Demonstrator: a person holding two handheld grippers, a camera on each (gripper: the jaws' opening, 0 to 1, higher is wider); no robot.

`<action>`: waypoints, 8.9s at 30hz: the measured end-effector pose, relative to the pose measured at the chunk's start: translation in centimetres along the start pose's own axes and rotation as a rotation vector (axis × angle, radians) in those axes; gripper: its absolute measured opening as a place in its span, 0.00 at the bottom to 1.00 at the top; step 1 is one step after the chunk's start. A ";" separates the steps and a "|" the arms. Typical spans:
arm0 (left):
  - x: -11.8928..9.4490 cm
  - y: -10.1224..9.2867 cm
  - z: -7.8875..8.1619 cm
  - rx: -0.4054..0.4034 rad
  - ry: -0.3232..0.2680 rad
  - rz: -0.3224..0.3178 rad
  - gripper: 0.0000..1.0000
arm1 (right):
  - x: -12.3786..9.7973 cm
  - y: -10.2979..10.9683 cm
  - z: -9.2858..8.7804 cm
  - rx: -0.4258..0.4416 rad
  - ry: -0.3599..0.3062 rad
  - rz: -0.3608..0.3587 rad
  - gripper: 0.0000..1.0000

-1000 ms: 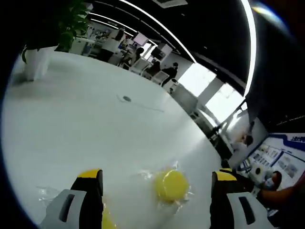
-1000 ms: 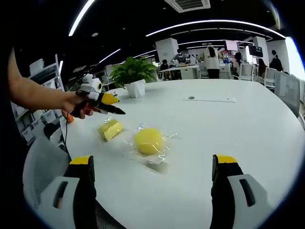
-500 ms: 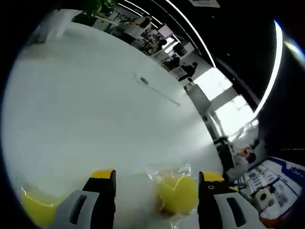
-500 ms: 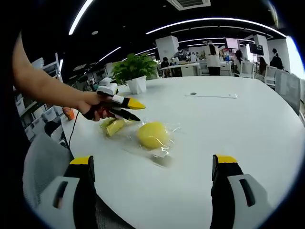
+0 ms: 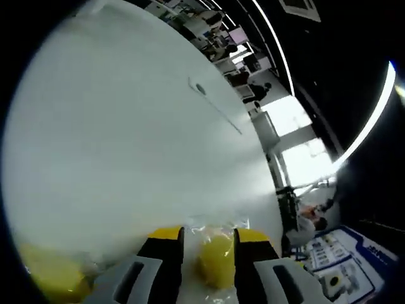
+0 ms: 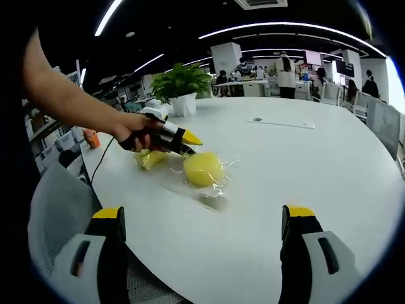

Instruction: Compare the silicone blocks by pressing each to a similar depth, holding the contact briefly, and releasing to observe deformation and rebound differences across the visible hardness samples.

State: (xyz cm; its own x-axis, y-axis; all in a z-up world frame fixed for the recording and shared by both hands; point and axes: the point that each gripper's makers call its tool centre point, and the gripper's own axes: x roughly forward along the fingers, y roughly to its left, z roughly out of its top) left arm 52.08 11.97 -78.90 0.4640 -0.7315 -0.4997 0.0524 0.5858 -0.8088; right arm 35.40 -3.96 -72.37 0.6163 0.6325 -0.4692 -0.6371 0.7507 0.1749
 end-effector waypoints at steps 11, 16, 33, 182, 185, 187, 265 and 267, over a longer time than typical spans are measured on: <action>1.0 1.3 -0.6 0.114 -0.003 0.086 0.11 | 0.0 0.2 -0.4 -0.032 0.033 0.006 0.96; 1.5 0.6 -0.6 0.113 -0.017 0.045 0.06 | -0.2 0.1 -0.7 -0.031 0.045 0.005 0.96; 1.9 0.8 -1.1 0.100 -0.010 0.089 0.00 | 0.3 -0.7 -0.3 0.032 0.036 -0.022 0.96; -20.7 -29.9 2.8 0.630 -0.273 -0.582 0.00 | 2.5 9.3 25.2 -0.073 -0.505 0.488 0.32; -20.7 -30.0 2.8 0.623 -0.276 -0.589 0.00 | 2.3 9.5 25.3 -0.075 -0.512 0.491 0.31; -20.8 -30.1 2.8 0.626 -0.279 -0.591 0.00 | 2.2 9.5 25.4 -0.080 -0.516 0.489 0.30; -22.0 -26.8 1.8 0.871 -0.306 -0.506 0.00 | 2.6 12.9 22.9 0.047 -0.187 0.582 0.02; -22.0 -26.8 1.6 0.890 -0.297 -0.511 0.00 | 2.5 13.0 22.9 0.036 -0.187 0.581 0.02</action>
State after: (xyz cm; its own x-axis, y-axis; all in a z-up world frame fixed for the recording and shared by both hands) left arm 41.86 12.92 -45.74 0.3952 -0.9182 0.0276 0.8726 0.3658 -0.3237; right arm 39.29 11.73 -51.49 0.2458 0.9607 -0.1287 -0.8796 0.2769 0.3869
